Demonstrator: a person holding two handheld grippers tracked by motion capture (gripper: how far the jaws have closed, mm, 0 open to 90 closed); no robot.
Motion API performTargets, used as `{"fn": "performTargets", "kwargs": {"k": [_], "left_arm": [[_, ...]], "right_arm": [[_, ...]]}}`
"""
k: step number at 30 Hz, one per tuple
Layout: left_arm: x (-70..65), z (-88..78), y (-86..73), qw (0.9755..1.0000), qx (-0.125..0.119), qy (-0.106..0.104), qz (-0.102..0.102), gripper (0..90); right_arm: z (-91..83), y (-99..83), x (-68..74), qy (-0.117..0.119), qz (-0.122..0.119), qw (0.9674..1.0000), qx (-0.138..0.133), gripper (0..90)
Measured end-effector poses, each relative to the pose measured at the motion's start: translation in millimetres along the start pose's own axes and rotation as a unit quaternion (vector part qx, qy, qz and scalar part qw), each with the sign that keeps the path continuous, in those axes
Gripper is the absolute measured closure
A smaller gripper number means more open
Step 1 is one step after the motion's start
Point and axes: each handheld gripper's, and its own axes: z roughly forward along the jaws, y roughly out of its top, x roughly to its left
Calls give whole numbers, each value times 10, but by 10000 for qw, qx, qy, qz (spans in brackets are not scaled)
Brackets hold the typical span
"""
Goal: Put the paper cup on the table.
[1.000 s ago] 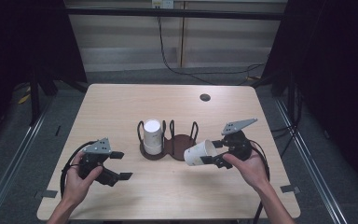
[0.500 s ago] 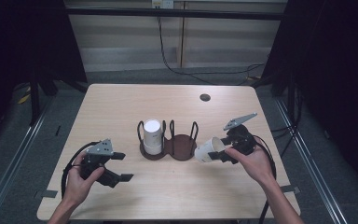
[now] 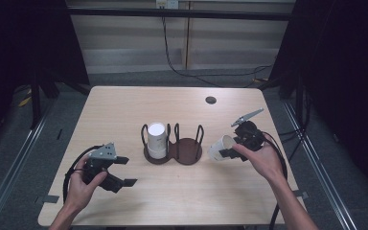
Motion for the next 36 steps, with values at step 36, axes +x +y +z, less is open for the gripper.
{"fn": "performTargets", "kwargs": {"k": [36], "left_arm": [[32, -6, -30, 9999, 1, -136, 87, 161]], "right_arm": [[196, 64, -288, -592, 145, 9938, 930, 246]]}}
